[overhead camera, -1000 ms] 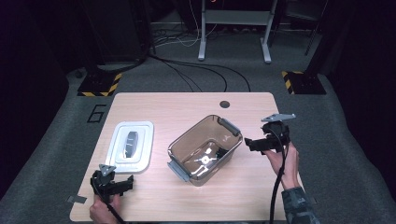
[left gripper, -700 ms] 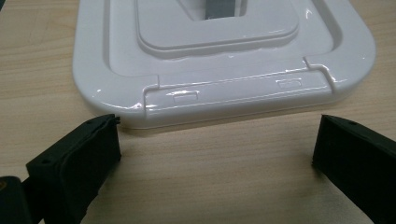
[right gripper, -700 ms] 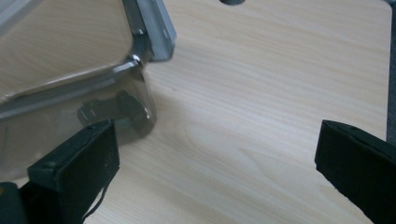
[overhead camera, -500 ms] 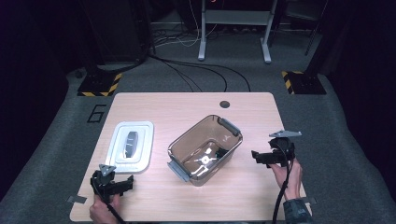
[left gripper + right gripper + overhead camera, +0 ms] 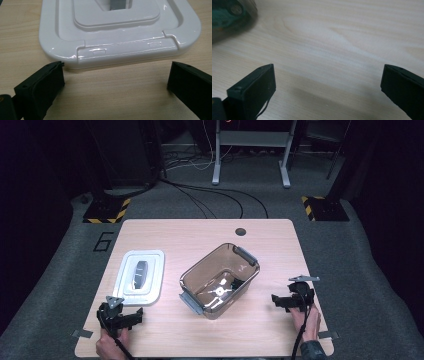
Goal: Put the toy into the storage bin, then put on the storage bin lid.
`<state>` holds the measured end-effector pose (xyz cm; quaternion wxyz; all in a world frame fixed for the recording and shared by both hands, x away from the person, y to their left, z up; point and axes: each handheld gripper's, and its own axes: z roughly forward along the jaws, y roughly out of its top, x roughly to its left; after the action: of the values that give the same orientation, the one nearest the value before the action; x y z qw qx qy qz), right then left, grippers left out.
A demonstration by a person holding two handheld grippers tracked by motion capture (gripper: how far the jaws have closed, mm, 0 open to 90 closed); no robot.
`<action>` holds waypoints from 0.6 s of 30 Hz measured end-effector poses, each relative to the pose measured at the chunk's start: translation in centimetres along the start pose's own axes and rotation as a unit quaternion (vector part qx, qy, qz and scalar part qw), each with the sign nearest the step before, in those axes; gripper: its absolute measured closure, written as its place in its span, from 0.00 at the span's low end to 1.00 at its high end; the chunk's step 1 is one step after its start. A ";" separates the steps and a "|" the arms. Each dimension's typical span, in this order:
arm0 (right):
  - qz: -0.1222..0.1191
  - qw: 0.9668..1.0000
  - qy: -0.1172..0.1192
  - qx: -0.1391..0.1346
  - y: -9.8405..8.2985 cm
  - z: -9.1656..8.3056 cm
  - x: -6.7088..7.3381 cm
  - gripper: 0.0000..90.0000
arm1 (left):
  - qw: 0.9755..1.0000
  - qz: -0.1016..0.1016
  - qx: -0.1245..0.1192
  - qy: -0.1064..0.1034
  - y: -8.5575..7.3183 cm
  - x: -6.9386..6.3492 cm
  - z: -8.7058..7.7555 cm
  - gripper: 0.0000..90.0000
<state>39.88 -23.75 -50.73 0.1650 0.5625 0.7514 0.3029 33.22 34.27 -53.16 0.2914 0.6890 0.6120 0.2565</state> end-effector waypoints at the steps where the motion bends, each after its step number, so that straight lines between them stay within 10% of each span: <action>1: -0.001 1.000 -0.001 0.002 -0.2 0.3 0.0 0.00 | 1.000 0.000 0.000 0.000 0.0 0.0 0.0 0.00; 18: -0.036 0.998 -0.027 -0.034 -1.7 1.1 0.3 0.00 | 1.000 0.000 0.000 -0.001 0.0 0.0 0.0 0.00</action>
<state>39.15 -23.49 -52.66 0.2147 0.5373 0.7555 0.3073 33.21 34.29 -53.16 0.2918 0.6892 0.6121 0.2555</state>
